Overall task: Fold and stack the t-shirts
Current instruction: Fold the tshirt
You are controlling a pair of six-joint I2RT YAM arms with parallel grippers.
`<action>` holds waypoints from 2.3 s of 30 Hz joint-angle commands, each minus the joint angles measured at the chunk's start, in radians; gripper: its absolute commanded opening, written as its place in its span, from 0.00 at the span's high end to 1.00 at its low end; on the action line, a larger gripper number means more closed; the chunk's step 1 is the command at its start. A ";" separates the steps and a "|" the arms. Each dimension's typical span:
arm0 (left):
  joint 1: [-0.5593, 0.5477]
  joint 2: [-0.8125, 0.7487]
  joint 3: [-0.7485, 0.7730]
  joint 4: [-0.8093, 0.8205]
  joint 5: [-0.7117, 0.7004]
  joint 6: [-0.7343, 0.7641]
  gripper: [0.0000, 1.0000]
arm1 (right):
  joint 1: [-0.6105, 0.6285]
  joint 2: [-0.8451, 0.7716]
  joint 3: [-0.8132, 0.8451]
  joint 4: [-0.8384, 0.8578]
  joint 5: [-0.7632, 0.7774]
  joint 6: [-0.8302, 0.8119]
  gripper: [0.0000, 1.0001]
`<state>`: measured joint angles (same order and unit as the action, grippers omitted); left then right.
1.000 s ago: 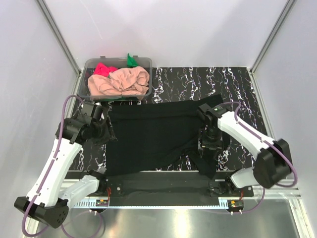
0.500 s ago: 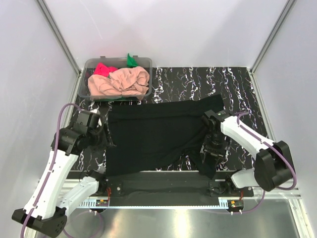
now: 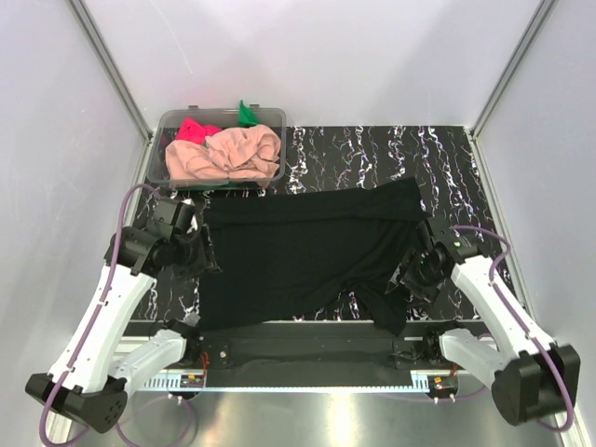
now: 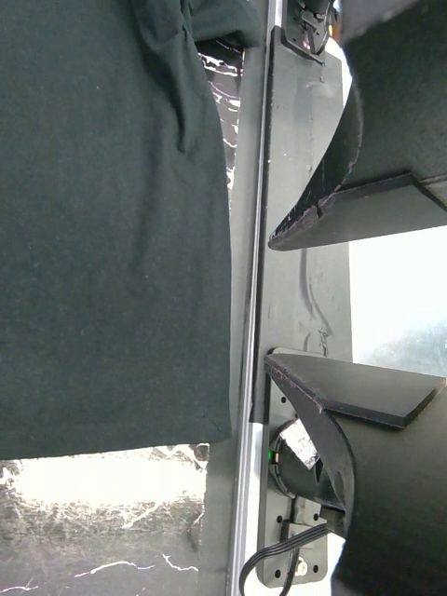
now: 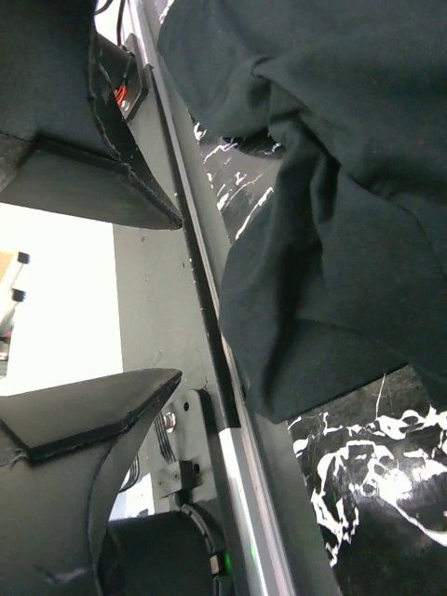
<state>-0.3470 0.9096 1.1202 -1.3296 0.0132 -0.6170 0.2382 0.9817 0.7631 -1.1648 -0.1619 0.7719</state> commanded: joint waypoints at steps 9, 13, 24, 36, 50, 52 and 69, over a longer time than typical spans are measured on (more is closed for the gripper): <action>-0.010 0.052 0.115 0.009 0.010 0.033 0.48 | -0.187 0.130 0.039 0.131 0.041 -0.078 0.32; -0.010 0.064 0.118 0.018 0.013 0.034 0.48 | -0.221 0.140 0.103 0.102 0.067 -0.079 0.32; -0.012 0.091 0.096 0.047 0.042 0.030 0.48 | -0.289 0.065 0.001 0.002 -0.074 0.062 0.29; -0.014 0.121 0.125 0.067 0.065 0.026 0.48 | -0.362 0.266 0.151 -0.040 -0.056 0.018 0.26; -0.014 0.173 0.098 0.168 0.094 0.020 0.48 | -0.358 0.270 0.222 -0.286 0.019 -0.180 0.21; -0.012 0.186 0.096 0.182 0.100 0.022 0.48 | -0.356 0.293 0.220 -0.279 0.018 -0.186 0.22; -0.012 0.198 0.063 0.222 0.116 0.036 0.48 | -0.023 0.472 0.208 -0.230 -0.013 -0.141 0.20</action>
<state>-0.3561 1.1309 1.1992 -1.1431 0.1024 -0.5983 0.2096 1.3960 0.9607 -1.3334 -0.2028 0.6731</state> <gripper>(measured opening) 0.523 0.794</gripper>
